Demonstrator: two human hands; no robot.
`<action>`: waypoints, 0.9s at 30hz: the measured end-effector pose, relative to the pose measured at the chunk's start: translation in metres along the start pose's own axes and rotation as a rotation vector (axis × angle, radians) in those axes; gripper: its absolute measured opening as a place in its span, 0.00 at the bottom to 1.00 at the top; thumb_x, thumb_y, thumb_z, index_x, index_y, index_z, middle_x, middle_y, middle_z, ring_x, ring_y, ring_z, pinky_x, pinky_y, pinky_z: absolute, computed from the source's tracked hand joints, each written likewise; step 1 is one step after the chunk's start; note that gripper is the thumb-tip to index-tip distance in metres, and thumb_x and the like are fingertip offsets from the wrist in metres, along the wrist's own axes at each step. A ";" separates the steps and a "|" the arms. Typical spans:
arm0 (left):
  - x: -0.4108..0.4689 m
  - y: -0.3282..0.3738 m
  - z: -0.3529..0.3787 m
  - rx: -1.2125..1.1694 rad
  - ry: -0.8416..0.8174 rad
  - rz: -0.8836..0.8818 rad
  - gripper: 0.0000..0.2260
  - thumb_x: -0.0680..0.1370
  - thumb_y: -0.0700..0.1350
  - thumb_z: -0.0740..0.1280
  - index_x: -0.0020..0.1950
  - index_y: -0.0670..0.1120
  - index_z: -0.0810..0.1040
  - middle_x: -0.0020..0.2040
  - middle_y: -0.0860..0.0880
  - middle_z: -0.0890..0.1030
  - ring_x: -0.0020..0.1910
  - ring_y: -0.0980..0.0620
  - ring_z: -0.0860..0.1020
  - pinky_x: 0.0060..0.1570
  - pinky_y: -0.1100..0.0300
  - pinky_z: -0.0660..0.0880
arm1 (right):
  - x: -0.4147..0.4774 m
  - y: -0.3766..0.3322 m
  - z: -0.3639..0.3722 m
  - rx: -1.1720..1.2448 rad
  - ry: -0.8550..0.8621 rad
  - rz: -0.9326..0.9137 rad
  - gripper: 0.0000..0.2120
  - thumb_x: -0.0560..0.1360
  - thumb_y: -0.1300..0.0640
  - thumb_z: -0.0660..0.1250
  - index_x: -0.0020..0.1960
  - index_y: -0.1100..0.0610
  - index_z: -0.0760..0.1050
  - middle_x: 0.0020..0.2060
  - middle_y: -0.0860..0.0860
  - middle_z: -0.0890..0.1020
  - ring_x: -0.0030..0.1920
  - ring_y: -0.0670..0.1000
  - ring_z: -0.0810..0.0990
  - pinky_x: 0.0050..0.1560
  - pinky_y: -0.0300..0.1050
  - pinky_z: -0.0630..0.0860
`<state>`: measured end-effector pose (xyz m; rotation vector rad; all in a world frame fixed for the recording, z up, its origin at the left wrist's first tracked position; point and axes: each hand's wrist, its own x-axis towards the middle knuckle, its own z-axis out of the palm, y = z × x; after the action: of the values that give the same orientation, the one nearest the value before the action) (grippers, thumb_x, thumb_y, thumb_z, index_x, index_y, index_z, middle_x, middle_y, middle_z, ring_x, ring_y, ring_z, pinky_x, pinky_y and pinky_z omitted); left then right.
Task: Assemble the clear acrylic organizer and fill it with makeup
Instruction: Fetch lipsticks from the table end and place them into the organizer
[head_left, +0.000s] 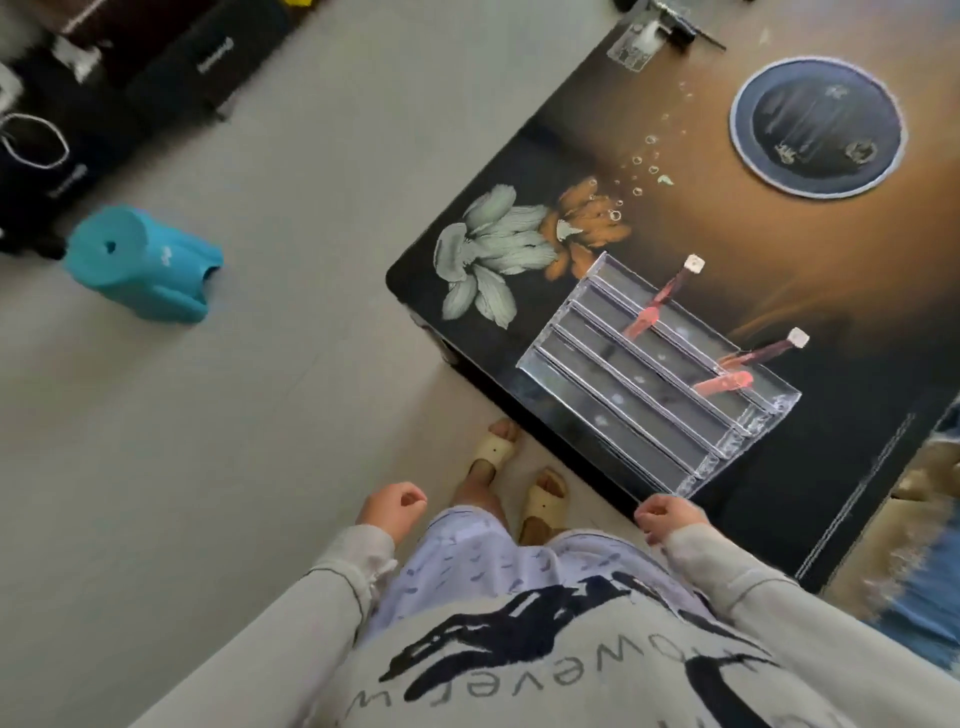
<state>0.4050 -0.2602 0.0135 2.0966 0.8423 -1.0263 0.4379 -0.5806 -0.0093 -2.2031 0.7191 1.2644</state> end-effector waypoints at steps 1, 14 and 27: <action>-0.010 -0.017 0.008 -0.033 -0.001 -0.051 0.09 0.76 0.38 0.62 0.53 0.40 0.79 0.52 0.38 0.82 0.53 0.41 0.80 0.52 0.55 0.75 | 0.002 -0.012 -0.001 -0.046 -0.016 -0.054 0.09 0.73 0.65 0.62 0.50 0.61 0.80 0.34 0.56 0.77 0.34 0.53 0.74 0.34 0.36 0.72; -0.067 -0.124 0.053 -0.427 0.047 -0.403 0.11 0.76 0.48 0.60 0.37 0.44 0.73 0.43 0.43 0.78 0.44 0.47 0.73 0.43 0.61 0.65 | -0.013 -0.146 0.033 -0.428 -0.124 -0.355 0.15 0.75 0.61 0.59 0.33 0.49 0.72 0.42 0.54 0.77 0.43 0.54 0.76 0.42 0.42 0.73; 0.011 -0.165 -0.113 -0.566 0.194 -0.325 0.11 0.75 0.38 0.62 0.34 0.49 0.75 0.39 0.44 0.79 0.35 0.47 0.76 0.44 0.58 0.72 | -0.022 -0.235 0.096 -0.454 -0.080 -0.212 0.10 0.75 0.63 0.61 0.52 0.62 0.79 0.51 0.61 0.82 0.45 0.52 0.75 0.46 0.38 0.68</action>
<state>0.3306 -0.0738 0.0154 1.6176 1.4178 -0.6354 0.5233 -0.3410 0.0036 -2.4800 0.1656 1.5048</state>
